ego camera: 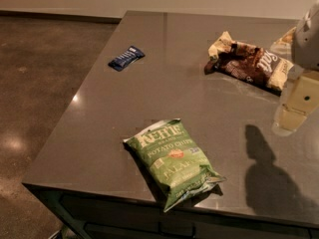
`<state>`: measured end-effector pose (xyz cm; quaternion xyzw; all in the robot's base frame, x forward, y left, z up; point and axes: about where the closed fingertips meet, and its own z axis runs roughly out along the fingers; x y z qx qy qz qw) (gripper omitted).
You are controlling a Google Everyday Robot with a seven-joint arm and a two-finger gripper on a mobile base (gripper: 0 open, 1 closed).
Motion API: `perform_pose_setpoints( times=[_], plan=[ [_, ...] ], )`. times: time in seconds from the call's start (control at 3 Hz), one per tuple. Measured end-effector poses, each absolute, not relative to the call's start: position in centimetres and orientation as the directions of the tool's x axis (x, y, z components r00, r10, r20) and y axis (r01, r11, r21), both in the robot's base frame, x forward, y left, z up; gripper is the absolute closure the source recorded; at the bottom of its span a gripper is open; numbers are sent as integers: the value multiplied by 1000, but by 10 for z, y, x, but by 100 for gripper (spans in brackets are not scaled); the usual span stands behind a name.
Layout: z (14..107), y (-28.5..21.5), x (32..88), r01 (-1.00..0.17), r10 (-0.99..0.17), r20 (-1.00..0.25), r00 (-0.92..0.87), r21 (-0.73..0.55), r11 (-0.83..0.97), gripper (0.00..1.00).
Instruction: Move brown chip bag near green jalapeno chip bag
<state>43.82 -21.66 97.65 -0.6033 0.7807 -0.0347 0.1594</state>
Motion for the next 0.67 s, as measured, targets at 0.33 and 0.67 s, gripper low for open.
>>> perform_pose_setpoints(
  times=[0.33,0.67],
  plan=[
    [977,-217,438,-931,-953,-207,-221,-247,270,0],
    [976,-216,439,-932,-953,-207,-221,-243,269,0]
  ],
)
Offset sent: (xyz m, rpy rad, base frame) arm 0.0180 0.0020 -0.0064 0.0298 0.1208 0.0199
